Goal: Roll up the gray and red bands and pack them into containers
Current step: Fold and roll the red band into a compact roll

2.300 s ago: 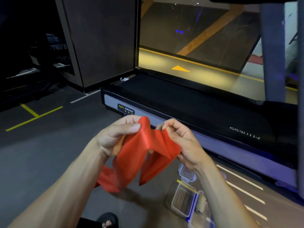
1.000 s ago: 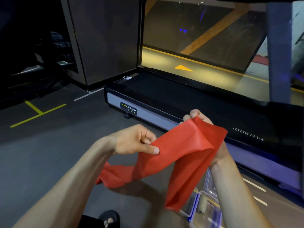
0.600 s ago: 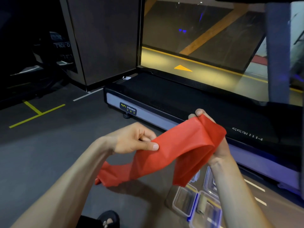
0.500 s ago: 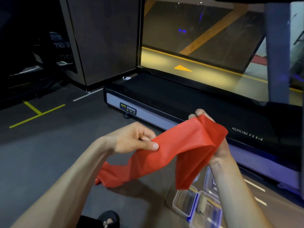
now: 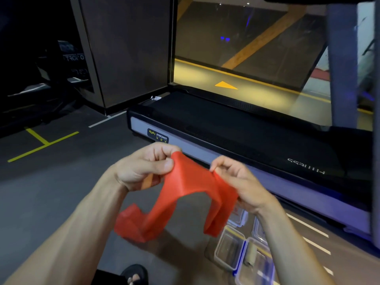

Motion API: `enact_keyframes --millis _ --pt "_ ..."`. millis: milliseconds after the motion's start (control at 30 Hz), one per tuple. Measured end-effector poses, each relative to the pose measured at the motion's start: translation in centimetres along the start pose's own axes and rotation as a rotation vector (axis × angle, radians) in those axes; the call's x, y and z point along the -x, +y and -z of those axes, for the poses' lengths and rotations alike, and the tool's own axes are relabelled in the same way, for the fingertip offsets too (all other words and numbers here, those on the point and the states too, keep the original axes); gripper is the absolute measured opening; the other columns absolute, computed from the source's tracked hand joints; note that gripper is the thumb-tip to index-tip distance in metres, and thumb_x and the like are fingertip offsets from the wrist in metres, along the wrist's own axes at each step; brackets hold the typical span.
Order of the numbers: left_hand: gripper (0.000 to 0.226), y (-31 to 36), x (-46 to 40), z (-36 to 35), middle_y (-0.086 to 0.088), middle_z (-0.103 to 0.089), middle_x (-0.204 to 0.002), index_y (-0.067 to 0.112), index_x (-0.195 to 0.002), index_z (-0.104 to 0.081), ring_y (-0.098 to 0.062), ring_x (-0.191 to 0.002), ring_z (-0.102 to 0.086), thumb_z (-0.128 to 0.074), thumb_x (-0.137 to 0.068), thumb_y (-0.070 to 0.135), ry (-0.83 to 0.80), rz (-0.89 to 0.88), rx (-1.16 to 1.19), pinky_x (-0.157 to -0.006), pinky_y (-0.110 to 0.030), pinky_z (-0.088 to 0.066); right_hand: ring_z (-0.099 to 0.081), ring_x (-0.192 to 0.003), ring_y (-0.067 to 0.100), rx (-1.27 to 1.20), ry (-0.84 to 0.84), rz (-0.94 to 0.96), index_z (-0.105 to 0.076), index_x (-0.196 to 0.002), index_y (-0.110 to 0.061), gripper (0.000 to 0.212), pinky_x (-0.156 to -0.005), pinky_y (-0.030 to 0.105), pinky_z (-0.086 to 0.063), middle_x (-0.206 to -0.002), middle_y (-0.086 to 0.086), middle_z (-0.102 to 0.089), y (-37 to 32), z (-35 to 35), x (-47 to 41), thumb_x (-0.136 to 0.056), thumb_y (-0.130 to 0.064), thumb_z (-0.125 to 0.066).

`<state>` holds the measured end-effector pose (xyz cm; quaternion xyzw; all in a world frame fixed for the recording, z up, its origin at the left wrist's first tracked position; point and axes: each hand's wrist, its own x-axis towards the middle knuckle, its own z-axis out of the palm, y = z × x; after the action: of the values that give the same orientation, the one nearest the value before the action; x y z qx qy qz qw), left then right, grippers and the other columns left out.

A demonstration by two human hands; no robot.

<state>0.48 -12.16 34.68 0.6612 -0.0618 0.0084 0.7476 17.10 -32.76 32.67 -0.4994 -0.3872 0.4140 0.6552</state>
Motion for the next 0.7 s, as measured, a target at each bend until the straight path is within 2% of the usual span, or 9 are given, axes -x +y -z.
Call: enact_keyframes --millis 67,200,267,300,333,400,500,600,700 --pt "0.042 -0.6 0.0 0.4 0.008 -0.061 -0.065 0.027 -0.072 -0.070 -0.007 -0.056 -0.053 -0.093 -0.055 0.057 0.067 0.032 -0.038 -0.058 -0.030 -0.038 -0.056 -0.069 0.007 0.014 -0.046 -0.009 -0.070 -0.092 -0.020 0.020 -0.066 0.016 -0.046 -0.082 0.001 -0.063 0.4 -0.9 -0.1 -0.084 -0.036 -0.081" --pt "0.016 -1.0 -0.2 0.5 0.003 -0.059 -0.066 0.021 -0.073 -0.067 -0.011 -0.057 -0.054 -0.081 -0.069 0.027 0.124 0.026 -0.011 -0.061 -0.032 -0.037 -0.062 -0.093 0.019 -0.072 -0.018 0.047 -0.068 -0.095 -0.018 0.020 -0.084 0.029 -0.049 -0.104 0.007 -0.068 0.5 -1.2 -0.3 -0.089 -0.034 -0.078" --pt "0.034 -0.9 -0.5 0.3 0.001 -0.056 -0.066 0.018 -0.074 -0.065 -0.016 -0.059 -0.049 -0.090 -0.065 0.040 0.103 0.035 -0.054 -0.060 -0.033 -0.035 -0.064 -0.119 0.031 -0.128 -0.031 0.084 -0.062 -0.098 -0.012 0.009 -0.102 0.041 -0.051 -0.116 0.012 -0.068 0.4 -1.3 -0.3 -0.096 -0.021 -0.063" --pt "0.042 -0.8 -0.5 0.0 0.002 -0.057 -0.066 0.019 -0.073 -0.066 -0.015 -0.059 -0.050 -0.091 -0.062 0.052 0.085 0.041 -0.096 -0.059 -0.032 -0.037 -0.062 -0.126 0.033 -0.145 -0.038 0.098 -0.058 -0.098 -0.011 0.007 -0.102 0.041 -0.052 -0.119 0.013 -0.068 0.2 -1.5 -0.3 -0.097 -0.017 -0.058" --pt "0.044 -0.5 -0.6 -0.4 0.005 -0.060 -0.066 0.021 -0.073 -0.069 -0.012 -0.060 -0.054 -0.090 -0.061 0.059 0.067 0.045 -0.120 -0.059 -0.030 -0.042 -0.062 -0.126 0.032 -0.160 -0.047 0.104 -0.057 -0.098 -0.010 0.006 -0.096 0.034 -0.056 -0.120 0.012 -0.069 -0.1 -1.9 -0.3 -0.098 -0.015 -0.055" --pt "0.035 0.0 -0.6 -1.0 0.012 -0.066 -0.070 0.024 -0.075 -0.074 -0.003 -0.065 -0.062 -0.088 -0.067 0.055 -0.003 0.038 -0.091 -0.064 -0.021 -0.048 -0.064 -0.123 0.030 -0.180 -0.057 0.110 -0.056 -0.097 -0.010 0.006 -0.088 0.029 -0.057 -0.123 0.011 -0.070 -0.6 -2.6 -0.5 -0.099 -0.015 -0.053" --pt "0.011 0.1 -0.8 -1.3 0.011 -0.066 -0.074 0.023 -0.081 -0.073 -0.002 -0.068 -0.061 -0.075 -0.090 0.027 -0.105 0.049 -0.021 -0.067 -0.017 -0.048 -0.058 -0.123 0.041 -0.131 -0.125 0.134 -0.058 -0.098 -0.012 0.007 -0.100 0.046 -0.050 -0.140 0.016 -0.062 -0.9 -3.5 -1.0 -0.098 -0.018 -0.056" --pt "0.013 0.2 -0.8 -1.2 0.010 -0.062 -0.074 0.021 -0.081 -0.069 -0.004 -0.067 -0.057 -0.075 -0.090 0.028 -0.108 0.072 -0.028 -0.066 -0.018 -0.047 -0.059 -0.127 0.038 -0.071 -0.149 0.135 -0.054 -0.099 -0.007 0.010 -0.105 0.048 -0.050 -0.144 0.018 -0.059 -1.0 -4.2 -1.1 -0.098 -0.018 -0.053" --pt "0.013 0.1 -0.8 -0.9 0.008 -0.059 -0.073 0.019 -0.078 -0.066 -0.005 -0.066 -0.055 -0.067 -0.091 0.019 -0.097 0.071 -0.025 -0.065 -0.019 -0.047 -0.054 -0.134 0.045 -0.048 -0.140 0.137 -0.053 -0.101 -0.006 0.011 -0.110 0.056 -0.044 -0.146 0.018 -0.058 -1.3 -4.2 -1.0 -0.099 -0.017 -0.053"
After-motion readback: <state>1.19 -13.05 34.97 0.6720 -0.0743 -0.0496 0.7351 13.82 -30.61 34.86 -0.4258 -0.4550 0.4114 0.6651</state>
